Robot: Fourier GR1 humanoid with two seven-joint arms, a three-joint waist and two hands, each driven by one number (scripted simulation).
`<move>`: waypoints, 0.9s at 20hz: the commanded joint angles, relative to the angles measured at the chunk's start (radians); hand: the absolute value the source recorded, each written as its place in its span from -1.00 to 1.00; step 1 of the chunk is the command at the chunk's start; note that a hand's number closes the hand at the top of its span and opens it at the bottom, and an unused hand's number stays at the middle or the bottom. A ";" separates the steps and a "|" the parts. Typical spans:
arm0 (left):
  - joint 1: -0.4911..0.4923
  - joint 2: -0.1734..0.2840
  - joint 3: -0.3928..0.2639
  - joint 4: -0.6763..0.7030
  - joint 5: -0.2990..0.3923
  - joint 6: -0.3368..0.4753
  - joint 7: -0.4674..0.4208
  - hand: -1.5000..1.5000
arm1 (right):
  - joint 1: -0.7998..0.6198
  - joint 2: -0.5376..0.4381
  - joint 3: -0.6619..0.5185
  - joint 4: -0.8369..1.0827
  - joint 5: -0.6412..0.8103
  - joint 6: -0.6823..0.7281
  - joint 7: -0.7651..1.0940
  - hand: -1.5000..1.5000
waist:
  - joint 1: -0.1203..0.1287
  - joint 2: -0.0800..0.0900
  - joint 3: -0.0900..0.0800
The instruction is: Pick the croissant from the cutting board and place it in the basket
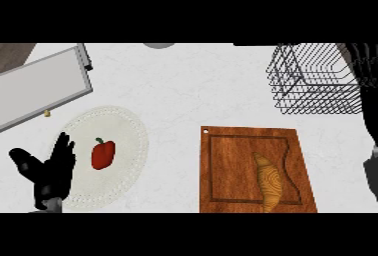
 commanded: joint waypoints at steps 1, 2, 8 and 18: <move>-0.020 0.045 -0.011 -0.026 -0.035 -0.038 0.017 0.00 | -0.020 0.000 -0.020 0.064 -0.053 0.082 -0.010 1.00 | 0.019 -0.008 0.003; -0.065 0.067 -0.039 -0.040 -0.060 -0.037 0.027 0.00 | -0.077 0.002 0.004 0.103 -0.116 0.136 0.013 1.00 | 0.025 -0.005 0.003; -0.197 0.148 -0.126 -0.097 -0.116 -0.156 0.026 0.00 | -0.087 -0.091 0.316 0.102 0.039 0.470 -0.121 1.00 | 0.056 0.008 0.004; -0.248 0.184 -0.073 -0.029 -0.108 -0.209 0.054 0.00 | 0.124 0.180 0.680 -0.140 0.532 0.112 0.089 -1.00 | 0.003 -0.012 0.001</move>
